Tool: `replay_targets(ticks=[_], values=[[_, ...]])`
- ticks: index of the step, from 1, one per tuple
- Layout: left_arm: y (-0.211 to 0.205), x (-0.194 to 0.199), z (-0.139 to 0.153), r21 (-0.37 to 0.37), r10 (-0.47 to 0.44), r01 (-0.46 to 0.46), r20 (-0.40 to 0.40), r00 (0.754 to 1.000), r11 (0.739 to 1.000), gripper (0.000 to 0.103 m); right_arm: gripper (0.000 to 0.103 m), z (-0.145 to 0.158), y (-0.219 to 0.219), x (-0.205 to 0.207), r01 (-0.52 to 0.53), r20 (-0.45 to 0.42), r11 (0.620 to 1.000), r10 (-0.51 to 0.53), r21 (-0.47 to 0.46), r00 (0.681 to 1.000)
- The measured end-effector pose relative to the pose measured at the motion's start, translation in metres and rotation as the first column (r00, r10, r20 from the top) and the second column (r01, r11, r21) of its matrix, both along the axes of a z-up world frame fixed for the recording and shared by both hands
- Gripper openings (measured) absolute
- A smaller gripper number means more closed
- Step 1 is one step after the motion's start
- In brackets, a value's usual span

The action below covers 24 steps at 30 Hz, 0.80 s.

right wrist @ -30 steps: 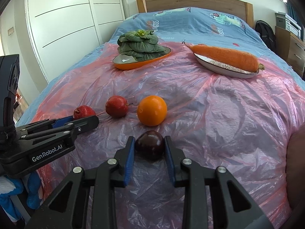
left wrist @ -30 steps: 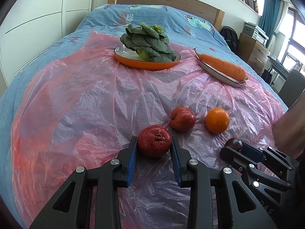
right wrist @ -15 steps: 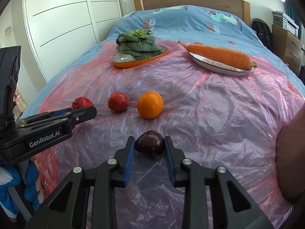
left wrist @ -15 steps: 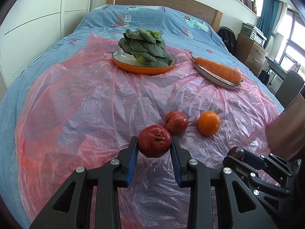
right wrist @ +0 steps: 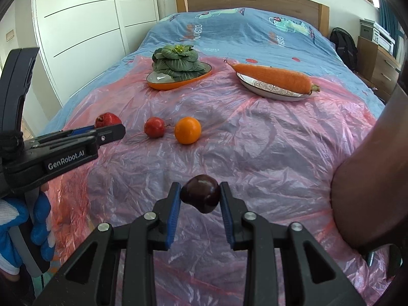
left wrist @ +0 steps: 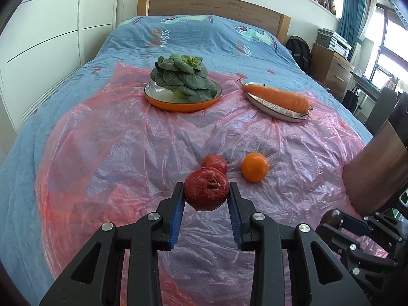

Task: Organize fruits
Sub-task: 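Carry the dark plum and red apple past the kettle over the green tray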

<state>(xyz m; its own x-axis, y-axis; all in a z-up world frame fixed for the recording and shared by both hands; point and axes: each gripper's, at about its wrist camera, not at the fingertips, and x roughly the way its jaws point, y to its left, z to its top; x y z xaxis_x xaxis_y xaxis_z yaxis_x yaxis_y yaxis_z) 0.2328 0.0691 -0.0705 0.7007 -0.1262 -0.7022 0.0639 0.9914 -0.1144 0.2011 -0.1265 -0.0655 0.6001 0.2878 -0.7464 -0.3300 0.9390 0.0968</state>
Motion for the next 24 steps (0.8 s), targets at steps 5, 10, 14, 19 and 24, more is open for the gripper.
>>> replay_targets(ticks=[5, 10, 14, 19, 24], values=[[-0.025, -0.027, 0.026, 0.006, -0.049, 0.049, 0.052, 0.997, 0.999, 0.029, 0.022, 0.02, -0.016, -0.026, -0.006, -0.005, 0.998, 0.006, -0.058, 1.0], [-0.039, -0.064, 0.023, -0.005, -0.073, 0.073, -0.002, 0.997, 0.997, 0.029, 0.022, 0.039, -0.037, -0.054, 0.004, -0.002, 0.996, -0.005, -0.088, 1.0], [-0.048, -0.1, 0.012, 0.004, -0.092, 0.092, -0.06, 0.994, 0.996, 0.029, 0.022, 0.045, -0.049, -0.074, 0.001, -0.007, 0.997, -0.001, -0.083, 1.0], [-0.066, -0.14, 0.02, -0.011, -0.148, 0.147, -0.102, 0.984, 0.989, 0.029, 0.022, 0.058, -0.057, -0.103, -0.016, 0.005, 0.998, 0.017, -0.057, 1.0], [-0.109, -0.173, 0.05, 0.033, -0.236, 0.239, -0.069, 0.969, 0.971, 0.029, 0.022, 0.075, -0.071, -0.131, -0.014, 0.042, 0.999, 0.016, -0.033, 0.999]])
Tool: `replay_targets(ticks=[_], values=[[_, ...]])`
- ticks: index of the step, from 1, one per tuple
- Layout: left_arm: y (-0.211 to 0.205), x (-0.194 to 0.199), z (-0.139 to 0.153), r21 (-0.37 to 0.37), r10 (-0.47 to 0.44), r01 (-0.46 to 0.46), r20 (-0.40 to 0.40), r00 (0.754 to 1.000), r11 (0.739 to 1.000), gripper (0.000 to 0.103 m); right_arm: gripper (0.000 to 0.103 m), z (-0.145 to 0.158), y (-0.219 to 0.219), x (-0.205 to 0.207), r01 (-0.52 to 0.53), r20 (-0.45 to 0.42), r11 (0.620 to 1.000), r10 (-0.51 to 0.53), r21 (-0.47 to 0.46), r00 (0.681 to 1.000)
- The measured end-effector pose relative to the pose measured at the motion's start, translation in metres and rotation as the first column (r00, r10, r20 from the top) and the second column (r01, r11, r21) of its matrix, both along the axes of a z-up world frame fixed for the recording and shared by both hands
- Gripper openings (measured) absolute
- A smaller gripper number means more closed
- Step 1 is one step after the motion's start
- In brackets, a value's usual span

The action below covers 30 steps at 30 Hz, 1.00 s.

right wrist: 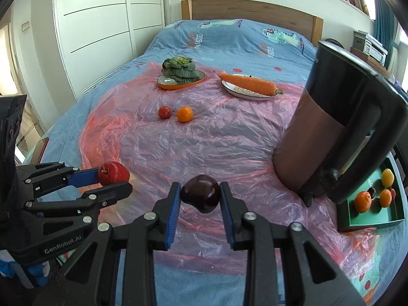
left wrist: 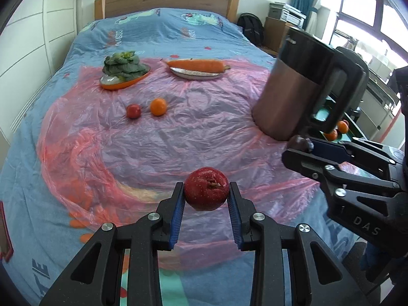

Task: Organize fruits
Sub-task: 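Carry the dark plum and red apple past the kettle over the green tray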

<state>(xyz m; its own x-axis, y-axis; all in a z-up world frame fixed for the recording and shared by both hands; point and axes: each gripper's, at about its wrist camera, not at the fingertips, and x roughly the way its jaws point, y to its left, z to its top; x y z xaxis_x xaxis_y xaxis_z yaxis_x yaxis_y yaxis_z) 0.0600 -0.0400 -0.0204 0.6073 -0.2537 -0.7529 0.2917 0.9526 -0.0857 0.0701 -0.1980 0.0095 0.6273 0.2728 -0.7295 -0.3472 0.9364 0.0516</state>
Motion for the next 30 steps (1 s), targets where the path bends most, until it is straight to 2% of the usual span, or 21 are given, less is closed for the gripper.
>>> replay_targets(ticks=[6, 12, 18, 24, 30], values=[[-0.052, -0.027, 0.022, 0.011, -0.104, 0.104, 0.013, 0.994, 0.995, 0.029, 0.022, 0.014, -0.052, -0.03, 0.078, 0.03, 0.997, -0.079, 0.03, 0.996], [-0.105, -0.04, 0.027, -0.022, -0.211, 0.21, -0.021, 0.977, 0.977, 0.029, 0.022, 0.013, -0.128, -0.049, 0.222, 0.033, 0.973, -0.224, 0.057, 0.974], [-0.174, -0.041, 0.032, -0.006, -0.334, 0.334, -0.02, 0.942, 0.942, 0.029, 0.022, 0.007, -0.208, -0.053, 0.371, 0.046, 0.924, -0.377, 0.095, 0.925], [-0.245, -0.018, 0.035, 0.005, -0.415, 0.415, -0.005, 0.91, 0.91, 0.029, 0.022, -0.001, -0.28, -0.041, 0.487, 0.069, 0.862, -0.499, 0.14, 0.864], [-0.305, 0.015, 0.034, 0.021, -0.467, 0.467, 0.022, 0.884, 0.884, 0.029, 0.022, -0.018, -0.332, -0.012, 0.549, 0.097, 0.817, -0.569, 0.174, 0.816]])
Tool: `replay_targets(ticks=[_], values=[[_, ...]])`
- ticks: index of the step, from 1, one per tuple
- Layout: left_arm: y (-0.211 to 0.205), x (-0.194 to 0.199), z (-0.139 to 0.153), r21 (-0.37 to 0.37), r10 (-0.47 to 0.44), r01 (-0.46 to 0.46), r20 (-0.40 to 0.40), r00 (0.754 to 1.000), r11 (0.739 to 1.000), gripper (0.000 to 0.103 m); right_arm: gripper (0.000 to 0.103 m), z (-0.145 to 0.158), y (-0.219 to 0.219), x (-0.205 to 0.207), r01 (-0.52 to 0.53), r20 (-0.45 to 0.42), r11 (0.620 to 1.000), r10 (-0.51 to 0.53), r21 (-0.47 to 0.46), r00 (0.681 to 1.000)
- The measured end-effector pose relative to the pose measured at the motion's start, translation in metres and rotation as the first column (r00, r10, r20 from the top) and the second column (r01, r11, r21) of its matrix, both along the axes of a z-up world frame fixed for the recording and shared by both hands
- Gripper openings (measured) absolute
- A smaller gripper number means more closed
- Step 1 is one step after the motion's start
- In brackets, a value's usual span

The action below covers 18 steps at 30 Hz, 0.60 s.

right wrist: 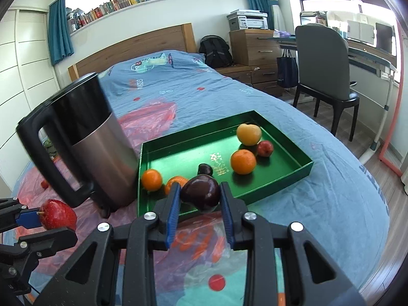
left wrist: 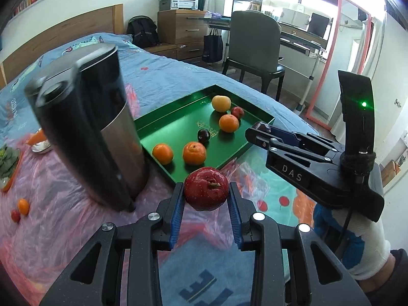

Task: Organize fruits
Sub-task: 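Carry the dark plum and red apple past the kettle over the green tray, then lower the plum and apple into the tray and open both tools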

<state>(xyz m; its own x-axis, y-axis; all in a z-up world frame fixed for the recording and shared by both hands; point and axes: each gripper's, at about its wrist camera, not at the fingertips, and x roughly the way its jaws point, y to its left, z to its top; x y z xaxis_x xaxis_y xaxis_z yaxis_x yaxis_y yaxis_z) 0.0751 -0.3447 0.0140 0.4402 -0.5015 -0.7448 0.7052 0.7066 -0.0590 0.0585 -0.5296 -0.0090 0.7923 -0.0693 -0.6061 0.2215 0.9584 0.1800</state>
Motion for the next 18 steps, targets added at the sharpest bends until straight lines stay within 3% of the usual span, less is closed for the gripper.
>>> replay_targets(ticks=[9, 15, 18], values=[[-0.062, 0.061, -0.027, 0.013, 0.011, -0.011, 0.001, 1.0, 1.0, 0.029, 0.022, -0.024, -0.062, 0.058, 0.09, 0.039, 0.996, -0.089, -0.014, 0.995], [-0.086, 0.092, -0.049, 0.042, 0.032, -0.033, 0.008, 0.999, 0.999, 0.029, 0.022, -0.038, -0.079, 0.11, 0.046, 0.023, 0.998, -0.046, -0.03, 0.999], [-0.096, 0.104, -0.058, 0.061, 0.042, -0.043, 0.022, 0.999, 0.997, 0.029, 0.022, -0.05, -0.084, 0.127, 0.027, 0.002, 1.0, -0.027, 0.008, 1.0]])
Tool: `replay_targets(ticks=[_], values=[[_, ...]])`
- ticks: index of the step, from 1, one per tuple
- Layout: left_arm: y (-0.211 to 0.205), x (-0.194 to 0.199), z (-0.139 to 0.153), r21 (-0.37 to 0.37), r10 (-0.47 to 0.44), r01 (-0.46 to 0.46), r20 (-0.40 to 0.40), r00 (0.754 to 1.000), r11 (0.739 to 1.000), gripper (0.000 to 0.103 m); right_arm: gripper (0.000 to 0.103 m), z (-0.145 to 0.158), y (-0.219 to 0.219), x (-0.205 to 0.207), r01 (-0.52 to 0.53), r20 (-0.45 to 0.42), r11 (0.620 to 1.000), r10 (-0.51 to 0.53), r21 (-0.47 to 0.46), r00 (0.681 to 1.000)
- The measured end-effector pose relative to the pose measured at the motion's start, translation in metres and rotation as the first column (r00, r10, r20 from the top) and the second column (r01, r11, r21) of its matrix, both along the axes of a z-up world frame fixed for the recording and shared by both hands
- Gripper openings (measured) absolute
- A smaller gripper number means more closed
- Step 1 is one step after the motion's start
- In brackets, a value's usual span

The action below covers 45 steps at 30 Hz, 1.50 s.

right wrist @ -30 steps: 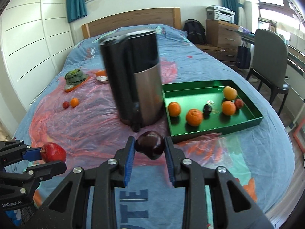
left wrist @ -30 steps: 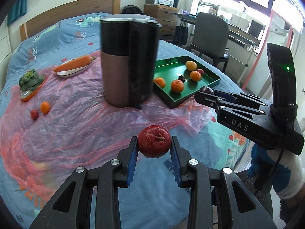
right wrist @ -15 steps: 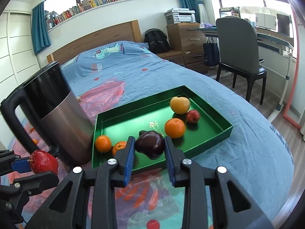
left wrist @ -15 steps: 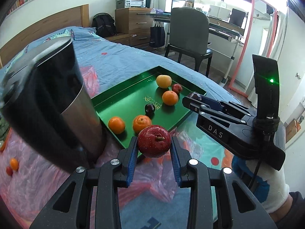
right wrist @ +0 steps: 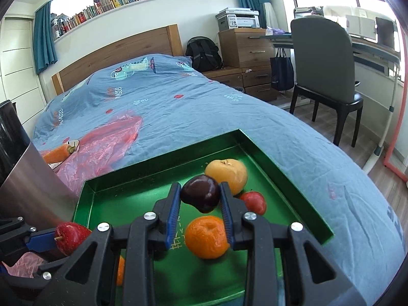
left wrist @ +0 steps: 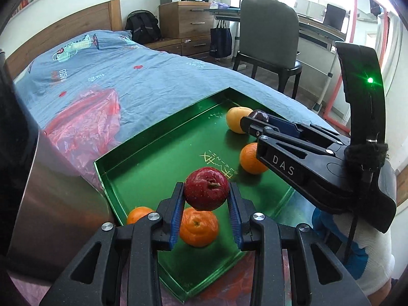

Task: Organize fruits
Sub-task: 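Lower the plum and apple into the tray and open both tools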

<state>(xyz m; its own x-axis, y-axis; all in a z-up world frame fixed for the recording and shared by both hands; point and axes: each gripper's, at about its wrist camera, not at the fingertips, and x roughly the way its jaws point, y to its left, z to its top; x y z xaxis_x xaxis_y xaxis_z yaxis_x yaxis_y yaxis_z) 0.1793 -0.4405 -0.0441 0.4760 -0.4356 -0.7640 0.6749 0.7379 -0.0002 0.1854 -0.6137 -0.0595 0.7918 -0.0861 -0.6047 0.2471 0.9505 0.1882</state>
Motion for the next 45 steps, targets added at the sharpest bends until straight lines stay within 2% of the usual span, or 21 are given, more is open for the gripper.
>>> replay_targets(ticks=[8, 11, 14, 21, 36, 39, 40, 41, 45], values=[[-0.012, 0.028, -0.019, 0.033, 0.04, -0.04, -0.007, 0.999, 0.999, 0.028, 0.022, -0.021, 0.008, 0.036, -0.091, -0.112, 0.995, 0.086, -0.034, 0.99], [-0.015, 0.034, -0.026, 0.059, 0.041, -0.04, -0.017, 0.999, 0.997, 0.029, 0.022, -0.03, 0.008, 0.042, -0.091, -0.153, 0.995, 0.086, -0.027, 0.985], [-0.015, 0.04, -0.03, 0.062, 0.055, -0.053, -0.033, 0.998, 0.997, 0.029, 0.022, -0.034, 0.008, 0.046, -0.078, -0.184, 0.994, 0.064, -0.072, 0.981], [-0.018, 0.052, -0.046, 0.083, 0.086, -0.08, -0.076, 0.993, 0.993, 0.029, 0.022, -0.034, 0.011, 0.047, -0.092, -0.2, 0.99, 0.069, -0.106, 0.977], [-0.024, 0.043, -0.058, 0.12, 0.089, -0.082, -0.052, 0.995, 0.989, 0.029, 0.023, -0.033, 0.004, 0.038, -0.093, -0.203, 0.987, 0.065, -0.132, 0.977], [-0.023, 0.041, -0.057, 0.118, 0.088, -0.082, -0.05, 0.995, 0.99, 0.029, 0.03, -0.034, 0.001, 0.036, -0.085, -0.209, 0.987, 0.056, -0.137, 0.976], [-0.023, 0.04, -0.055, 0.116, 0.088, -0.082, -0.049, 0.995, 0.99, 0.029, 0.042, -0.034, 0.0, 0.035, -0.084, -0.21, 0.988, 0.055, -0.133, 0.976], [-0.022, 0.04, -0.054, 0.113, 0.088, -0.083, -0.045, 0.995, 0.99, 0.03, 0.05, -0.035, -0.001, 0.034, -0.084, -0.211, 0.988, 0.055, -0.13, 0.976], [-0.02, 0.037, -0.047, 0.104, 0.085, -0.083, -0.022, 0.996, 0.991, 0.034, 0.053, -0.032, -0.002, 0.032, -0.074, -0.205, 0.988, 0.044, -0.139, 0.978]])
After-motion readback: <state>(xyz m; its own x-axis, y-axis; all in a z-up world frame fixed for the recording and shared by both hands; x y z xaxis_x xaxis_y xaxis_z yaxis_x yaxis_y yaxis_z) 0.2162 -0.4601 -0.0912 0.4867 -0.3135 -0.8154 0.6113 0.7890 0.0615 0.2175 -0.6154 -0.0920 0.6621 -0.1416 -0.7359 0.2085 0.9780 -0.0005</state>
